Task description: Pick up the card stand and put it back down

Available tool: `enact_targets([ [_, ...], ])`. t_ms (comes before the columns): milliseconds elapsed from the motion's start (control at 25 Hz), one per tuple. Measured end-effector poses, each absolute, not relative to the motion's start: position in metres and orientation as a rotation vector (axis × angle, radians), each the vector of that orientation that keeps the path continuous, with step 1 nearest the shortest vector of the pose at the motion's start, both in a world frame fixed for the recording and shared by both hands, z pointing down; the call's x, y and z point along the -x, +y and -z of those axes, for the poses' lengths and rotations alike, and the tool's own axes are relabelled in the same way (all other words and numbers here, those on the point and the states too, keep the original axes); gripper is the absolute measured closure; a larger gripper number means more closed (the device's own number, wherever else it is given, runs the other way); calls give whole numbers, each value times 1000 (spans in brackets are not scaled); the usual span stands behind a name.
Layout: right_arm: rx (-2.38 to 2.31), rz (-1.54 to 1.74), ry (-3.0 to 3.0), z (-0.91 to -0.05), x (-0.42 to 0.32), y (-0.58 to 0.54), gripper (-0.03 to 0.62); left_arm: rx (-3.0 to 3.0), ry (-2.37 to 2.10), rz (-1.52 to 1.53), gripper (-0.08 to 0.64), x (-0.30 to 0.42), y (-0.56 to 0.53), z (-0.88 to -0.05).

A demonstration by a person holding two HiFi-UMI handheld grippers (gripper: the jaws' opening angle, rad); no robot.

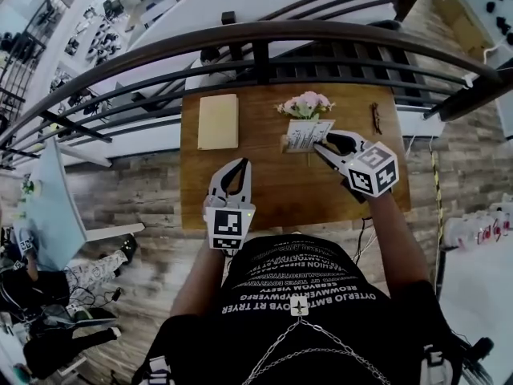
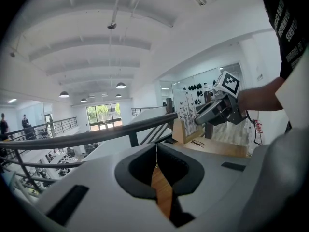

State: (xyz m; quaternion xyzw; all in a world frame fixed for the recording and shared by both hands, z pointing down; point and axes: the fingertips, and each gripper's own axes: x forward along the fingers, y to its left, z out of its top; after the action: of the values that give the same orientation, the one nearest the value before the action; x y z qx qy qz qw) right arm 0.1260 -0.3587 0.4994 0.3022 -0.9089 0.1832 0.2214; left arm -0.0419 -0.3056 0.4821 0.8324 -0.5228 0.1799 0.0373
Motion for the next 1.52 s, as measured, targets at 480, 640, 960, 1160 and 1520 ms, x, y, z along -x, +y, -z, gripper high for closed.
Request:
enact_targets([
  [480, -850, -462, -2567, -449, -126, -358, 446, -2574, -1600, -546, 531, 39, -300, -475],
  [640, -851, -458, -2571, -448, -129, -354, 446, -2582, -1595, -548, 531, 34, -299, -473],
  [960, -844, -473, -2540, -481, -124, -348, 446, -2575, -1589, -567, 531, 35, -299, -477],
  [1160, -832, -518, -2513, -519, -119, -342, 446, -2558, -1595, -583, 531, 39, -301, -481],
  [1520, -863, -600, -2432, -592, -121, -344, 446, -2543, -1570, -628, 531, 47, -310, -488],
])
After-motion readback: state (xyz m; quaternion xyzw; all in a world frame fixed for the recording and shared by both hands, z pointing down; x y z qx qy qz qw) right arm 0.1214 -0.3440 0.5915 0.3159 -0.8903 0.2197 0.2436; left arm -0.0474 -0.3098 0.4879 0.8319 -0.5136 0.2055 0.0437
